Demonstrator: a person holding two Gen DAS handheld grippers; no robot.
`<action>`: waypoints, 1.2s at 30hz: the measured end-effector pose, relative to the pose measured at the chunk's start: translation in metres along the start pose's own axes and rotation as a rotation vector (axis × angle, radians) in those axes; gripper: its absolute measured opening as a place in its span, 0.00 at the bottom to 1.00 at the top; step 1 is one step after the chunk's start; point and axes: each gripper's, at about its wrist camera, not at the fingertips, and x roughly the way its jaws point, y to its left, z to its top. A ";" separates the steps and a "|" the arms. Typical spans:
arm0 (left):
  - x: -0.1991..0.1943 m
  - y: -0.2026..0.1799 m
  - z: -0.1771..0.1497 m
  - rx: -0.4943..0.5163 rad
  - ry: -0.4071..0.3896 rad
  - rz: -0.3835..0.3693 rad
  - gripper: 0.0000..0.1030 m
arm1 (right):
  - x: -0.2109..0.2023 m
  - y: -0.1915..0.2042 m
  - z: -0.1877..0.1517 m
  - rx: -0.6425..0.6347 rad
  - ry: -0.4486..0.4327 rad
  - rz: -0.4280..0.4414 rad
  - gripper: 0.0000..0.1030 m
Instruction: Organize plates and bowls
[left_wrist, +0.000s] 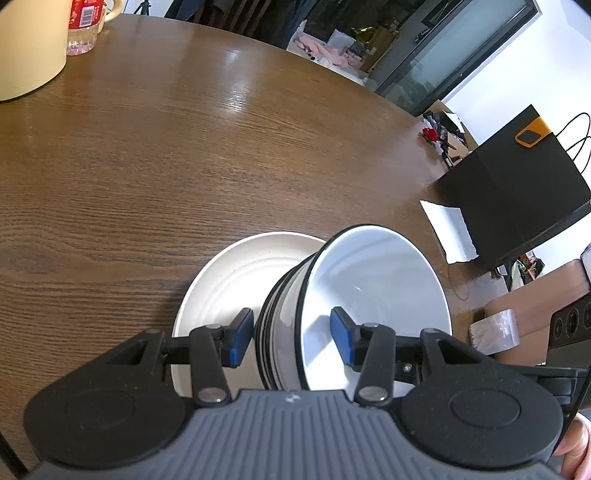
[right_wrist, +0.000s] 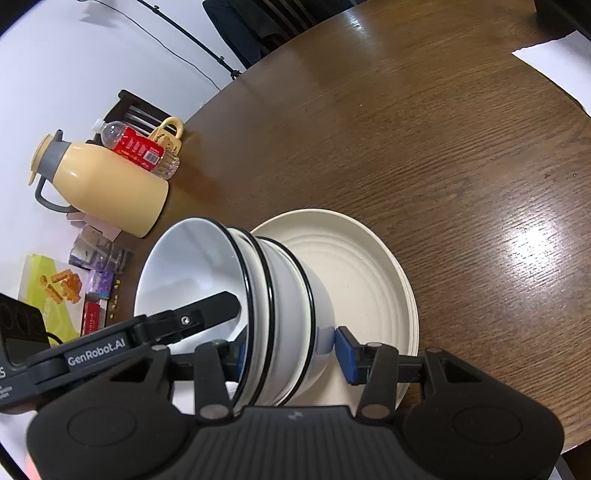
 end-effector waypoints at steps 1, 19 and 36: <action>0.000 -0.001 0.000 -0.001 -0.001 0.004 0.44 | 0.000 -0.001 0.000 0.001 0.001 0.003 0.44; -0.004 -0.017 -0.002 0.012 -0.023 0.054 0.66 | -0.011 0.001 -0.004 -0.028 -0.019 0.000 0.49; -0.101 -0.057 -0.071 0.083 -0.513 0.326 1.00 | -0.104 0.026 -0.058 -0.379 -0.382 -0.251 1.00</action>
